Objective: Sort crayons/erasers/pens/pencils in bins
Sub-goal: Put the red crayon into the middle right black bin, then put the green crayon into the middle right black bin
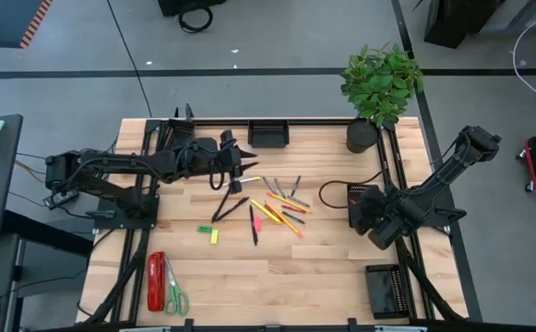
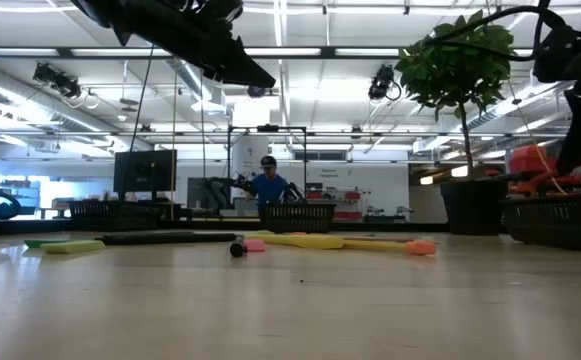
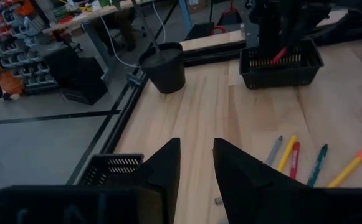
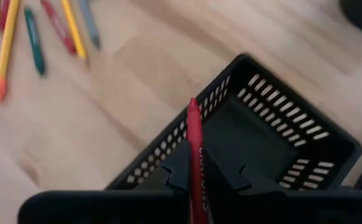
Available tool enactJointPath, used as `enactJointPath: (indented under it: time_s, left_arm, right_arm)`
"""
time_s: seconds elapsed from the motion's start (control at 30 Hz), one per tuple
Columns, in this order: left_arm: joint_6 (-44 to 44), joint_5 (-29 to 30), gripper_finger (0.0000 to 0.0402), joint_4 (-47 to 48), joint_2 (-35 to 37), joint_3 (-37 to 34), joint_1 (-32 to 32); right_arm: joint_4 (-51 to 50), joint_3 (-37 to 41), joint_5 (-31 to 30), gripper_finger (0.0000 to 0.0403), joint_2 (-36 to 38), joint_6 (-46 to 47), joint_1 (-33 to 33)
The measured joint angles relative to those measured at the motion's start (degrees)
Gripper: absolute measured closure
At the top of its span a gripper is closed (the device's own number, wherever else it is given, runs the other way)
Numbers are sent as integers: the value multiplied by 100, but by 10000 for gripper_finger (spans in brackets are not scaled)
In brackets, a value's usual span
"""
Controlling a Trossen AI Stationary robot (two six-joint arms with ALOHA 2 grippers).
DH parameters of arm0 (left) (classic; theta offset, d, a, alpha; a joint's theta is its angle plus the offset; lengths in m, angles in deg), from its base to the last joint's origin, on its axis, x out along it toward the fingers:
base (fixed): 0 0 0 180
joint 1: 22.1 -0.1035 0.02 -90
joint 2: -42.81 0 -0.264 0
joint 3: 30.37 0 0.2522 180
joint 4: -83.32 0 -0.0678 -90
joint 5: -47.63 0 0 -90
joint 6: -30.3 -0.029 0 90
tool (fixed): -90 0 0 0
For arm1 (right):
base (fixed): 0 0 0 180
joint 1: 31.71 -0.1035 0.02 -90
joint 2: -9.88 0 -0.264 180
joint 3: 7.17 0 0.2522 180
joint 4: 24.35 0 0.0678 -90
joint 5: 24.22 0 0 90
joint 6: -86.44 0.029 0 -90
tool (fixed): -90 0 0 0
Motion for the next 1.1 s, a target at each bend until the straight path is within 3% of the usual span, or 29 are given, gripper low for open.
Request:
enactJointPath:
  time_s: [0.27,0.67,0.97,1.1]
  left_arm:
    - [1,10,297,57,0,0,166]
    - [-7,10,301,-1,0,0,227]
    - [-70,7,303,-19,0,0,225]
    - [-71,5,302,-54,0,0,225]
  right_arm:
    - [128,-2,882,363,0,-958,0]
    - [138,-2,875,346,0,-892,2]
    - [147,-2,441,242,0,-301,2]
    - [754,-1,-524,224,0,383,2]
